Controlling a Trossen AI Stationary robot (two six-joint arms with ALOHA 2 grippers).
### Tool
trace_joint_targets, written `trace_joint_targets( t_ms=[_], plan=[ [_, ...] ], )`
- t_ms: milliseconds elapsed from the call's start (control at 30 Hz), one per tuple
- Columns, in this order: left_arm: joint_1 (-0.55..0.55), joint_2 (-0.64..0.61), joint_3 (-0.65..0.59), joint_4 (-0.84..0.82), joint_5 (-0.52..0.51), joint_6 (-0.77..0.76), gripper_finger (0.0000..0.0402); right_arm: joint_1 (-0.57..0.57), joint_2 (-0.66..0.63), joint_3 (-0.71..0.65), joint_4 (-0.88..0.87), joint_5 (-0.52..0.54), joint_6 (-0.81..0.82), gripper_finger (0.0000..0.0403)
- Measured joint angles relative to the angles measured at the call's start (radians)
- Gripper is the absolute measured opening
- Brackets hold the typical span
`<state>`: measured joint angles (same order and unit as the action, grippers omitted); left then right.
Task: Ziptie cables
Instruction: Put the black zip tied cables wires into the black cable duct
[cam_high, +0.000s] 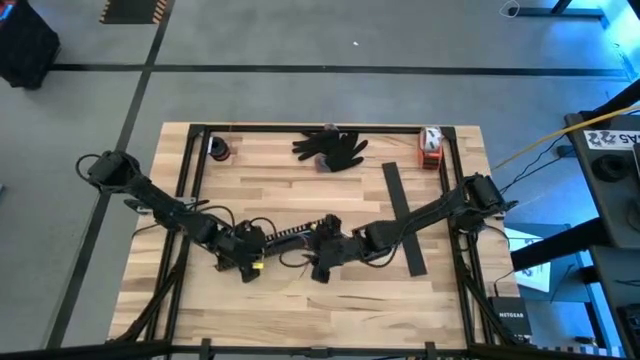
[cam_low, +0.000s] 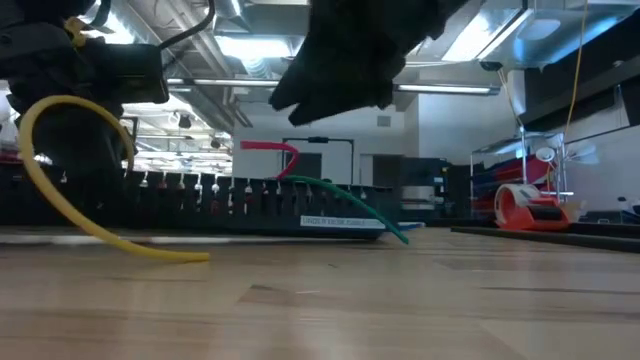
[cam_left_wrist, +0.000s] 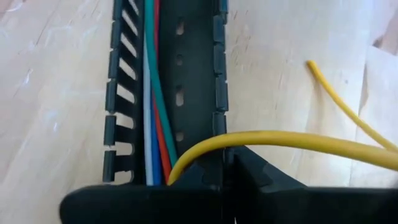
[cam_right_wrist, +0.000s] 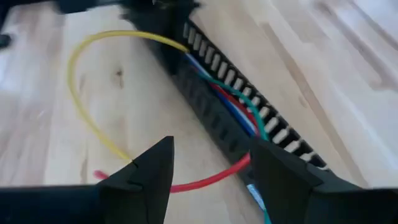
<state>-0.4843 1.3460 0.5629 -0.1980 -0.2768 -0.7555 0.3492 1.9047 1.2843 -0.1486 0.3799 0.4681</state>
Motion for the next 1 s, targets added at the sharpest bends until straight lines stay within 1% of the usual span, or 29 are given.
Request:
trace_joint_targets(
  t_ms=[167,300,400,500,567,767,900,967,1000],
  plan=[
    [0.0,0.0,0.0,0.008,0.0,-0.004,0.0005,-0.017,0.031,0.006,-0.008,0.026,0.117,0.0202],
    [0.0,0.0,0.0,0.009,-0.001,-0.007,0.0006,-0.017,0.065,0.006,-0.049,0.054,0.133,0.0202],
    [0.0,0.0,0.0,0.008,-0.001,-0.006,0.0007,-0.013,0.065,0.005,-0.118,0.119,0.135,0.0202],
    [0.0,0.0,0.0,0.007,-0.004,-0.003,0.0007,-0.017,0.065,0.006,-0.214,0.217,0.133,0.0202],
    [0.0,0.0,0.0,0.005,-0.006,0.003,0.0007,-0.024,0.065,0.005,-0.268,0.258,0.129,0.0202],
    [0.0,0.0,0.001,0.004,-0.007,0.005,0.0007,-0.067,0.064,0.011,-0.423,0.265,0.134,0.0202],
    [0.0,0.0,0.001,0.003,-0.008,0.005,0.0008,-0.096,0.059,0.069,-0.539,0.301,0.124,0.0202],
    [0.0,0.0,0.001,0.004,-0.007,0.005,0.0008,-0.11,0.059,0.1,-0.568,0.294,0.101,0.0202],
    [0.0,0.0,0.001,0.001,-0.004,0.006,0.0008,-0.116,0.059,0.117,-0.572,0.271,0.078,0.0202]
  ],
)
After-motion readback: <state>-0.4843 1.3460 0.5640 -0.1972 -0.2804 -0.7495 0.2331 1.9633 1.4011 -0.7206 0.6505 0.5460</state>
